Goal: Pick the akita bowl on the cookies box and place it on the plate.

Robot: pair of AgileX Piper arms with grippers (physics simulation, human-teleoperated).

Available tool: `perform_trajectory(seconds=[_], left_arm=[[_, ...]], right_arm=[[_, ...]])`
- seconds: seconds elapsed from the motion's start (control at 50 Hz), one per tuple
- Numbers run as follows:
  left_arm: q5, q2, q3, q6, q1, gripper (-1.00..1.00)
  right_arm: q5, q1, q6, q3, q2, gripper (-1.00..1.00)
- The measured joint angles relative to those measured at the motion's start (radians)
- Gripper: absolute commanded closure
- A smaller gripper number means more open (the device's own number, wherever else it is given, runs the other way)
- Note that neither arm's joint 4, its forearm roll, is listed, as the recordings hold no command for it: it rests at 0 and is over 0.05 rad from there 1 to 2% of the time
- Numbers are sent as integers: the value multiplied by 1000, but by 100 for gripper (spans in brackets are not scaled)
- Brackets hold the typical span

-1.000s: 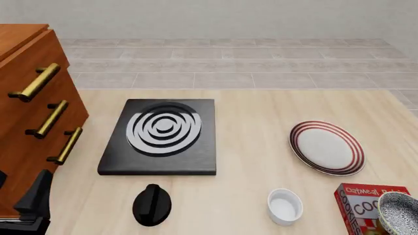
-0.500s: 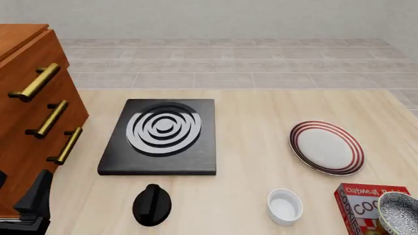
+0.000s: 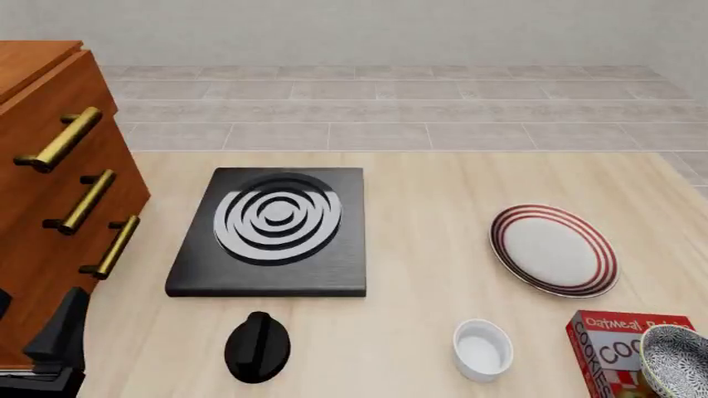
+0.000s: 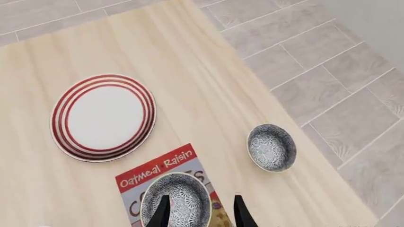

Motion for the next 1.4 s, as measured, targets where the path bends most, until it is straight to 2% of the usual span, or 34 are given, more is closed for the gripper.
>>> perform_trajectory(seconds=[0.88,1.4], left_arm=[[0,0,0,0,0,-100],[0,0,0,0,0,-100]], right_arm=[[-174,2,35,168,90,-100],[-253,-17,33,212,145,-100]])
